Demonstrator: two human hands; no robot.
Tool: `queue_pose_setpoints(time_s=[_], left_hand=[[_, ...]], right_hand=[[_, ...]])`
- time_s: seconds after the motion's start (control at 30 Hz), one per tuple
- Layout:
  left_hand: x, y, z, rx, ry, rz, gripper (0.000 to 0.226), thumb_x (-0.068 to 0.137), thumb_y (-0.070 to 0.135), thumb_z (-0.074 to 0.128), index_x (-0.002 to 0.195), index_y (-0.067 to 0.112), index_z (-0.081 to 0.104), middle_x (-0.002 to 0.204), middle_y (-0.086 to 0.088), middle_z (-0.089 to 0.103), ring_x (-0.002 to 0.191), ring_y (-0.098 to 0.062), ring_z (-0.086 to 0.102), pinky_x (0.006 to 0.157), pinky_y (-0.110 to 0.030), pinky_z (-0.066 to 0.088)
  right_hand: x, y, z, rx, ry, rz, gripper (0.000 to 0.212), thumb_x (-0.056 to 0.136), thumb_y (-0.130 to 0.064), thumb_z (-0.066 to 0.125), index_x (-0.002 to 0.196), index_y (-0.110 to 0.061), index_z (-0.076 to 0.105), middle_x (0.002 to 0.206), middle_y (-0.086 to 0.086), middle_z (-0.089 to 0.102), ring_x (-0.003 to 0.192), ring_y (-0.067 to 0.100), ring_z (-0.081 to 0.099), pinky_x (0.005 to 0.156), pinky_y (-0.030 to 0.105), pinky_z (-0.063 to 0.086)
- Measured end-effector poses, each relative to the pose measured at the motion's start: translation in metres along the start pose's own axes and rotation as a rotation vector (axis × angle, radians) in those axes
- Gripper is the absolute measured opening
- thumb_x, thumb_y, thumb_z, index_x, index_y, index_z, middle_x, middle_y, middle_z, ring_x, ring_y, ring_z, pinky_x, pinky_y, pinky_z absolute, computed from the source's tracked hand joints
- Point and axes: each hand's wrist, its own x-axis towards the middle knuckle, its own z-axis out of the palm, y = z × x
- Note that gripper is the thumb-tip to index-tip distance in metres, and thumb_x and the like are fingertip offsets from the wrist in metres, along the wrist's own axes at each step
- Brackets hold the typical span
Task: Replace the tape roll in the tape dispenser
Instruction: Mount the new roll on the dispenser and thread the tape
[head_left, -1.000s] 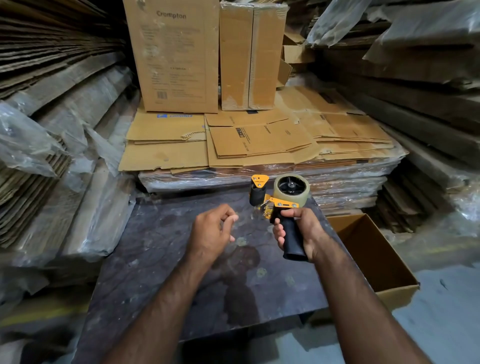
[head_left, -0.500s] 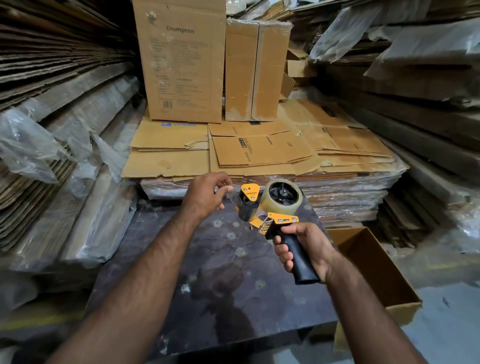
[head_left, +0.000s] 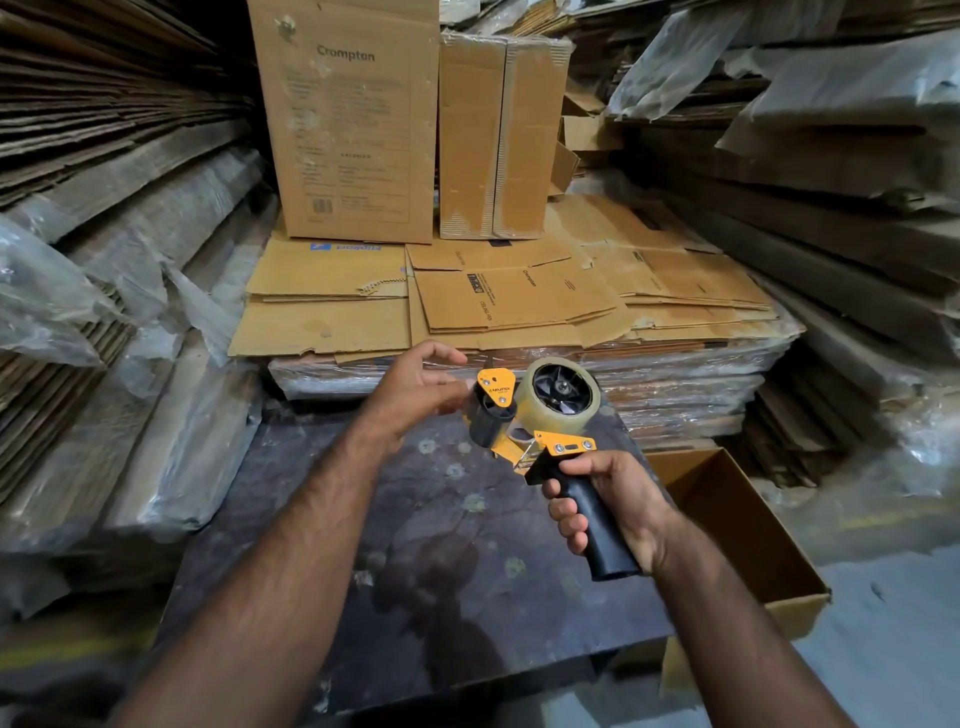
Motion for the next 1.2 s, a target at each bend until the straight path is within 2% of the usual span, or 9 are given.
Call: queue_pose_setpoints(time_s=[0.1, 0.2, 0.33, 0.43, 0.63, 0.83, 1.0, 1.1, 1.2], left_hand=[[0.0, 0.002, -0.007, -0.06, -0.051, -0.043, 0.015, 0.098, 0.019, 0.059, 0.113, 0.015, 0.059, 0.092, -0.008, 0.08, 0.084, -0.02, 0.076, 0.089, -0.045, 0.058], [-0.006, 0.002, -0.007, -0.033, -0.143, -0.047, 0.025, 0.098, 0.039, 0.044, 0.112, 0.021, 0.054, 0.109, -0.012, 0.076, 0.104, -0.029, 0.071, 0.105, -0.055, 0.049], [-0.03, -0.013, 0.012, 0.321, -0.299, 0.144, 0.099, 0.069, 0.052, 0.085, 0.146, 0.039, 0.026, 0.143, 0.0, 0.047, 0.133, -0.017, 0.047, 0.109, -0.041, 0.041], [-0.032, -0.027, 0.023, 0.471, -0.164, 0.246, 0.127, 0.059, 0.051, 0.093, 0.153, 0.041, 0.008, 0.144, 0.003, 0.043, 0.132, -0.013, 0.044, 0.108, -0.035, 0.039], [-0.016, -0.03, 0.009, 0.357, -0.018, 0.194, 0.105, 0.065, 0.03, 0.092, 0.147, 0.033, 0.026, 0.118, 0.002, 0.066, 0.112, -0.015, 0.063, 0.099, -0.034, 0.051], [-0.01, -0.032, 0.004, 0.075, -0.11, 0.069, 0.091, 0.055, 0.021, 0.08, 0.139, 0.028, 0.046, 0.112, -0.001, 0.067, 0.114, -0.022, 0.06, 0.1, -0.044, 0.044], [-0.013, -0.022, 0.0, -0.312, 0.148, -0.013, 0.057, 0.064, 0.034, 0.056, 0.118, 0.021, 0.066, 0.12, -0.002, 0.07, 0.121, -0.018, 0.056, 0.101, -0.047, 0.035], [-0.01, -0.025, -0.009, -0.245, 0.266, -0.116, 0.055, 0.075, 0.045, 0.058, 0.12, 0.015, 0.066, 0.116, -0.002, 0.073, 0.122, -0.022, 0.059, 0.104, -0.05, 0.039], [-0.011, -0.036, -0.007, -0.173, 0.168, -0.265, 0.055, 0.088, 0.059, 0.059, 0.117, 0.013, 0.066, 0.115, -0.01, 0.072, 0.114, -0.03, 0.066, 0.097, -0.049, 0.05]], right_hand=[[0.003, 0.003, 0.0, 0.011, 0.025, -0.008, 0.019, 0.083, -0.027, 0.051, 0.074, -0.011, 0.057, 0.064, 0.002, 0.042, 0.045, 0.015, 0.041, 0.041, 0.025, 0.038], [0.007, 0.005, 0.0, 0.03, 0.066, -0.016, 0.019, 0.083, -0.026, 0.051, 0.074, -0.011, 0.056, 0.065, 0.002, 0.042, 0.045, 0.014, 0.041, 0.041, 0.025, 0.038], [0.01, 0.004, 0.001, 0.06, 0.078, -0.025, 0.02, 0.083, -0.026, 0.051, 0.072, -0.011, 0.057, 0.063, 0.002, 0.043, 0.044, 0.014, 0.041, 0.04, 0.025, 0.037], [0.012, 0.004, 0.004, 0.059, 0.076, -0.025, 0.02, 0.082, -0.026, 0.052, 0.071, -0.011, 0.058, 0.062, 0.001, 0.044, 0.044, 0.014, 0.041, 0.04, 0.024, 0.037], [0.014, 0.007, 0.008, 0.027, 0.052, -0.008, 0.021, 0.082, -0.027, 0.05, 0.071, -0.011, 0.057, 0.063, 0.002, 0.043, 0.045, 0.014, 0.04, 0.04, 0.025, 0.038], [0.017, 0.011, 0.012, -0.091, 0.032, -0.075, 0.021, 0.079, -0.03, 0.056, 0.075, -0.009, 0.06, 0.063, 0.004, 0.044, 0.047, 0.016, 0.042, 0.043, 0.026, 0.039], [0.014, 0.008, 0.002, -0.266, 0.065, -0.205, 0.044, 0.077, -0.053, 0.069, 0.078, -0.01, 0.061, 0.064, 0.005, 0.049, 0.052, 0.019, 0.044, 0.05, 0.03, 0.038], [0.013, 0.008, -0.001, -0.387, 0.228, -0.273, 0.058, 0.086, -0.07, 0.056, 0.08, -0.012, 0.057, 0.066, 0.006, 0.054, 0.055, 0.019, 0.048, 0.056, 0.032, 0.041], [0.022, 0.014, -0.006, -0.95, 0.566, -0.466, 0.052, 0.094, -0.069, 0.04, 0.09, -0.021, 0.059, 0.084, 0.012, 0.066, 0.074, 0.027, 0.063, 0.071, 0.039, 0.047]])
